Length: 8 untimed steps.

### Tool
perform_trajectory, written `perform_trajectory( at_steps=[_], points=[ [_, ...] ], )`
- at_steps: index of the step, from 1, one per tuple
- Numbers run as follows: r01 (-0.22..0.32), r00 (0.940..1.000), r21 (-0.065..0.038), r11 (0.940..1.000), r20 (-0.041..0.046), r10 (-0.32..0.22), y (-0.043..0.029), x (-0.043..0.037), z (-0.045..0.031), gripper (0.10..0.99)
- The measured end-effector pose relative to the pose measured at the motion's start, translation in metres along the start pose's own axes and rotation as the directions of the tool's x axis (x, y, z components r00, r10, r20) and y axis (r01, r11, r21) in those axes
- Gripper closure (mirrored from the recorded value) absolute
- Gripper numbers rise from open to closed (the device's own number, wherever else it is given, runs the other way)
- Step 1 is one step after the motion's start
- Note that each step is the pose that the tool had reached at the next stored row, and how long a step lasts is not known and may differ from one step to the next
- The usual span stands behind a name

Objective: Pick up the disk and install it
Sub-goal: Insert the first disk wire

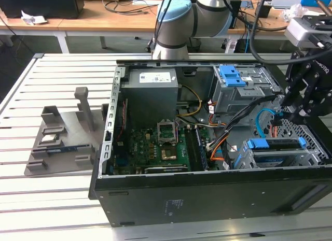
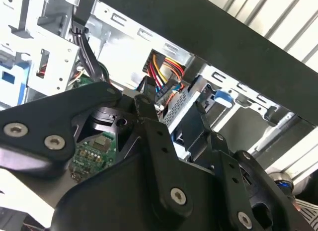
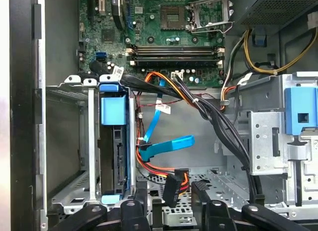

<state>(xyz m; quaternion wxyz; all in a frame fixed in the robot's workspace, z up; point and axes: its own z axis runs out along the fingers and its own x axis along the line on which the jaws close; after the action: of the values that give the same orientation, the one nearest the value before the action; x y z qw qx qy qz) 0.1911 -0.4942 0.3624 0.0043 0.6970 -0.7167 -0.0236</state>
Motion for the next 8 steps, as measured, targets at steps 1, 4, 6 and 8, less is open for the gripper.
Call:
perform_trajectory(
  at_steps=[1, 4, 6, 8],
  points=[
    [0.000, 1.0000, 0.000, 1.0000, -0.0019, 0.000, 0.0000, -0.0012, 0.0018, 0.604],
    [-0.001, 0.9999, 0.000, 1.0000, -0.0158, 0.001, -0.0001, -0.0019, 0.0056, 0.604],
    [-0.001, 0.9997, 0.001, 1.0000, -0.0244, 0.001, -0.0002, -0.0019, 0.0069, 0.604],
    [-0.001, 0.9993, 0.001, 1.0000, -0.0367, 0.001, -0.0003, -0.0018, 0.0087, 0.604]
  ],
)
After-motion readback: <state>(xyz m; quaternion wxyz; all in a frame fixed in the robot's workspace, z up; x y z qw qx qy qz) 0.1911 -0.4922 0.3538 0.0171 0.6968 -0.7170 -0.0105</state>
